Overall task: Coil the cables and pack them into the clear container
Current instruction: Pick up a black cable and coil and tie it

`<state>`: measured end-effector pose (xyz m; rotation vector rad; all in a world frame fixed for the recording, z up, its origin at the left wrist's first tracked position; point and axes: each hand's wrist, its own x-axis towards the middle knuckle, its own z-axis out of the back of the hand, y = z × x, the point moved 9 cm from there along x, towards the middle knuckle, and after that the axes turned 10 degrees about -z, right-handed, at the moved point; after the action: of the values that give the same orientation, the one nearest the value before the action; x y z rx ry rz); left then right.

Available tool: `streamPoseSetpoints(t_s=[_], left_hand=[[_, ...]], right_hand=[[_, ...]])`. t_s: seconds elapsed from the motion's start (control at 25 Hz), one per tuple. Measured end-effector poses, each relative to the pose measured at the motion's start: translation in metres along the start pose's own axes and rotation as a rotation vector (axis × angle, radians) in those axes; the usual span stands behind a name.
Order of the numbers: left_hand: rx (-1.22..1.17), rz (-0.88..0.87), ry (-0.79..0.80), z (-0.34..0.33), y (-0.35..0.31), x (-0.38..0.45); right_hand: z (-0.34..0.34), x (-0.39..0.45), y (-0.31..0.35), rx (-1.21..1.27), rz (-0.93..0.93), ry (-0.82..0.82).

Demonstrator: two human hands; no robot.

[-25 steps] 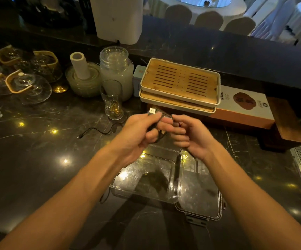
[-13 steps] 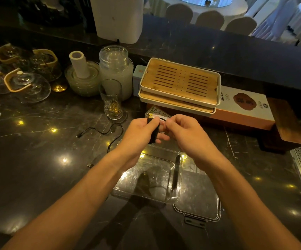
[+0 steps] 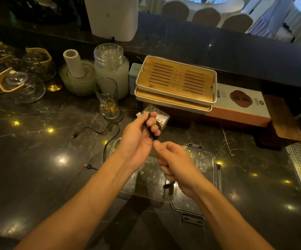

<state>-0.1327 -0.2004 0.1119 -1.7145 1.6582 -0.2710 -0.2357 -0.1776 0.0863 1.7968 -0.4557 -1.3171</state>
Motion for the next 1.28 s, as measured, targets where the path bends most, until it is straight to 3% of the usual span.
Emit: streamPoseSetpoints(t_s=[0.2,0.4,0.6,0.76,1.04,1.2,1.28], left_hand=[[-0.133,0.068,0.085,-0.012,0.006,-0.004],[-0.139,0.082,0.164,-0.015,0.010,-0.004],[0.065,0.002,0.084,-0.007,0.011,-0.004],[0.103,0.029,0.044,-0.004,0.013,-0.005],[0.375,-0.038,-0.043,0.002,0.007,-0.012],[0.371,-0.098,-0.167,0.017,0.005,-0.011],[0.328,-0.102,-0.156,0.014,0.007,-0.010]], right_hand=[[-0.002,-0.002,0.015,0.149,0.134,0.202],[0.002,-0.005,0.023,0.125,0.285,0.079],[0.018,-0.002,0.022,0.089,0.259,-0.156],[0.028,0.001,0.024,-0.081,0.242,-0.230],[0.020,-0.001,0.019,-0.003,0.161,-0.108],[0.017,0.000,0.026,-0.284,0.235,-0.190],[0.013,0.000,0.027,-0.347,0.261,-0.227]])
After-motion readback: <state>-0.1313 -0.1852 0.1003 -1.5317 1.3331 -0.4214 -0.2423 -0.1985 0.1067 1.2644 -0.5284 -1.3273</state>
